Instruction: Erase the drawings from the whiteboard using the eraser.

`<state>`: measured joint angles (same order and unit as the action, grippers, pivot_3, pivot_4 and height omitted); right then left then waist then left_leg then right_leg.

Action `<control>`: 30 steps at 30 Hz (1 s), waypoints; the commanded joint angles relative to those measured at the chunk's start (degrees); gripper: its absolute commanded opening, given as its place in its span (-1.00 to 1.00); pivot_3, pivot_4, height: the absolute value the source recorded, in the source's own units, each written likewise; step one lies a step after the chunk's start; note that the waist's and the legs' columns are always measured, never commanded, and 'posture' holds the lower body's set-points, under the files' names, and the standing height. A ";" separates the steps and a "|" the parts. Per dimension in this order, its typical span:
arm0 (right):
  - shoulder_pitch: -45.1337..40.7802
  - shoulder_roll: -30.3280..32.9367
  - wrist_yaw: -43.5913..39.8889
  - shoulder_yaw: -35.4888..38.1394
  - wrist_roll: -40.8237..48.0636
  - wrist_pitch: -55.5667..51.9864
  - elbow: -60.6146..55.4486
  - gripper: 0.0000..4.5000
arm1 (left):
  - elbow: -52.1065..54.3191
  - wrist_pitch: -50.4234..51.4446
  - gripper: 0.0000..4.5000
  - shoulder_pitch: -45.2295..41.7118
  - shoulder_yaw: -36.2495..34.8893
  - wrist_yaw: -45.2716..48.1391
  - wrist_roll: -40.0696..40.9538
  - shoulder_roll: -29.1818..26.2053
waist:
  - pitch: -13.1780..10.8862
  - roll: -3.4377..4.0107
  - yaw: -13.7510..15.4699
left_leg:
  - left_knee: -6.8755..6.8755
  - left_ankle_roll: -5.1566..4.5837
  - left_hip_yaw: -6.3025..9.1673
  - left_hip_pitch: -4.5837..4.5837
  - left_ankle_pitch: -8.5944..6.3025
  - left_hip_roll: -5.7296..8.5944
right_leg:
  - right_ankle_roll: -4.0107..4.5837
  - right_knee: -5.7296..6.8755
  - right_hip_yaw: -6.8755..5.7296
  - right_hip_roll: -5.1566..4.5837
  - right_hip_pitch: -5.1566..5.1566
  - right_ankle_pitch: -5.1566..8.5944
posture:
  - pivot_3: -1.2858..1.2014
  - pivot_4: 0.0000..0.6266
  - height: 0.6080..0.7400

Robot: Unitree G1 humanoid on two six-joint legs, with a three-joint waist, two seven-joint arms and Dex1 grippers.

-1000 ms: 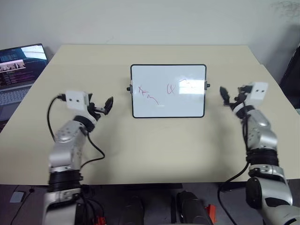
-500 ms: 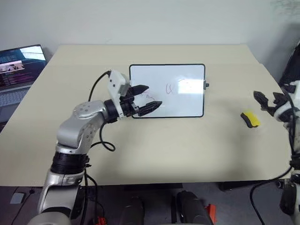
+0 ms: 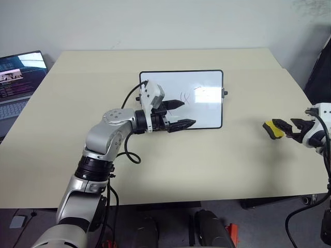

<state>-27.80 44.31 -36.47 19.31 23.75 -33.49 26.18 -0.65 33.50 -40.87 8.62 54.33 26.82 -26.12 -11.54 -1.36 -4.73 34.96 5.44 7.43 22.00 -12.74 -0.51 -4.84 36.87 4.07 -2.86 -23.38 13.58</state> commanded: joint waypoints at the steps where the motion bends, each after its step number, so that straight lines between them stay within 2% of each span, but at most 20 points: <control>1: -1.01 -0.07 -0.64 0.40 -0.09 0.16 0.59 0.99 | 3.36 0.53 1.00 0.54 0.68 1.51 -0.18 -0.88 | 0.00 0.00 -0.02 | 0.00 0.00 0.00 0.00 0.00 0.00 | 0.00 0.00 0.00 0.00 0.00 0.00 | 0.03 -0.52 1.00; 20: -3.97 -2.00 -1.70 -2.37 -3.49 4.32 9.10 0.99 | 5.11 -1.28 1.00 1.27 1.63 2.69 -4.10 -2.22 | 0.00 0.00 0.01 | 0.00 0.00 0.01 -0.01 0.00 0.00 | 0.00 0.00 0.00 0.00 0.01 0.00 | 0.03 -0.52 1.00; 24: -4.62 -2.41 -1.85 -2.70 -4.25 5.28 10.68 0.58 | 5.63 -1.17 1.00 1.80 1.47 2.49 -4.27 -2.37 | 0.00 0.01 -0.02 | 0.00 0.00 0.00 -0.02 0.00 0.00 | 0.00 0.01 0.00 0.00 0.01 0.00 | 0.03 -0.52 1.00; 30: -5.35 -2.92 -1.70 -2.54 -4.92 6.24 12.00 -0.39 | 5.89 -0.97 1.00 1.99 1.07 1.95 -4.55 -2.65 | 0.00 0.00 -0.03 | 0.01 0.00 0.00 -0.02 0.00 0.00 | 0.00 0.02 0.00 0.00 0.01 0.00 | 0.03 -0.52 1.00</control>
<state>-32.24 41.23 -37.64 16.40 19.06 -28.62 38.54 2.52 33.24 -38.54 10.98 56.67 22.41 -28.14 -11.54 -1.35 -4.75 34.97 5.44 7.44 21.98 -12.73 -0.51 -4.84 36.90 4.07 -2.86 -23.37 13.58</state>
